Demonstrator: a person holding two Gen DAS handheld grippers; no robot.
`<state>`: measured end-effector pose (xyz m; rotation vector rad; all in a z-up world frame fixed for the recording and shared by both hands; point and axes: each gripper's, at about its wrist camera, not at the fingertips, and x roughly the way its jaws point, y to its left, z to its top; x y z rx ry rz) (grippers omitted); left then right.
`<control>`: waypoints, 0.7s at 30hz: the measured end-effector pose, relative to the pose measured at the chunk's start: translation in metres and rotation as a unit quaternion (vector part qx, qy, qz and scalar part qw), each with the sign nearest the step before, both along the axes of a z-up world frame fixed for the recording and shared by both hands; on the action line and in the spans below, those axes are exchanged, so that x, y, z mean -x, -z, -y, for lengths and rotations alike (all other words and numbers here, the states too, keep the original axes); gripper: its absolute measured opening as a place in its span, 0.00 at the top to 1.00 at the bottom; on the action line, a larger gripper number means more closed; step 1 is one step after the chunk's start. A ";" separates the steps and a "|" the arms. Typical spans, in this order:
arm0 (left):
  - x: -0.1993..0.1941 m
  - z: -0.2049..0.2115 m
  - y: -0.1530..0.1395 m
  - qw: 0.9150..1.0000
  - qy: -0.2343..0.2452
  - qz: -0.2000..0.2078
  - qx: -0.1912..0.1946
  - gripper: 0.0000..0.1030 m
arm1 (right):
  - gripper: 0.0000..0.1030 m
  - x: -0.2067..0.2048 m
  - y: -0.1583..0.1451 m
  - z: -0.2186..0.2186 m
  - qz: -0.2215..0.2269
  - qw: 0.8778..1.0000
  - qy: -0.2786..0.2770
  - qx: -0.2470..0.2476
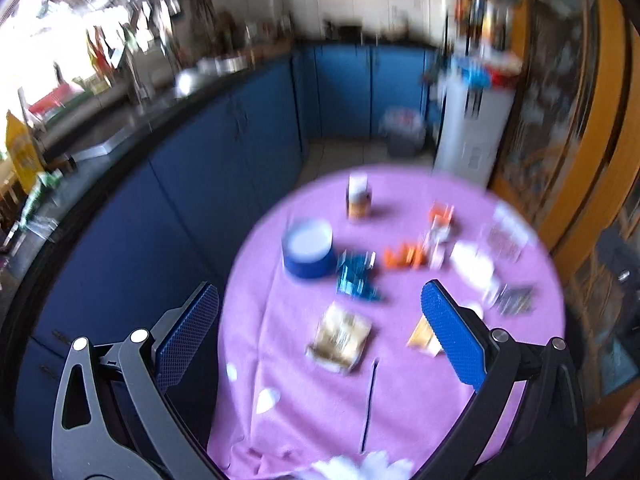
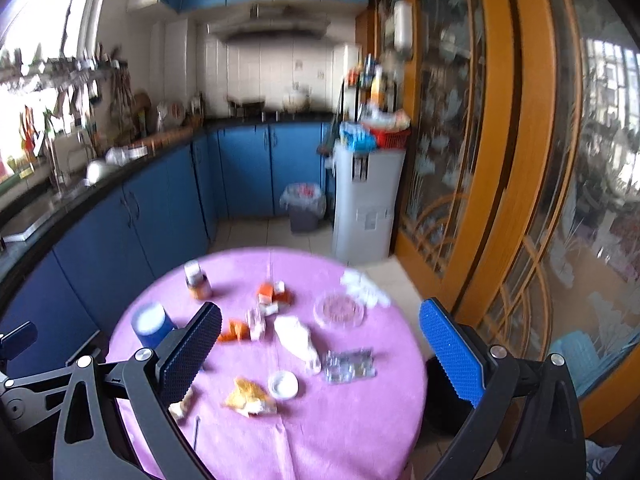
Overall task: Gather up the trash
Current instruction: 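Grasp the cream tissue packet with the left tool while the right tool grasps the white lid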
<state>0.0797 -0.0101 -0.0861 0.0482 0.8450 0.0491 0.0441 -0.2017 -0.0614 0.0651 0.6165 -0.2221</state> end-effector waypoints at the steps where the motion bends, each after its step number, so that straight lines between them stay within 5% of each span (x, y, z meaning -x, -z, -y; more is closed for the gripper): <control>1: -0.007 -0.001 0.014 1.000 0.002 -0.028 0.002 0.03 | 0.06 -0.006 0.010 0.000 -0.019 1.000 -0.002 -0.003; 10: -0.043 -0.015 0.122 0.979 0.015 -0.202 0.024 0.03 | 0.06 -0.060 0.115 -0.006 -0.214 0.975 -0.044 -0.038; 21: -0.067 0.003 0.149 0.970 0.038 -0.239 0.016 0.03 | 0.06 -0.085 0.147 0.002 -0.284 0.956 -0.042 -0.067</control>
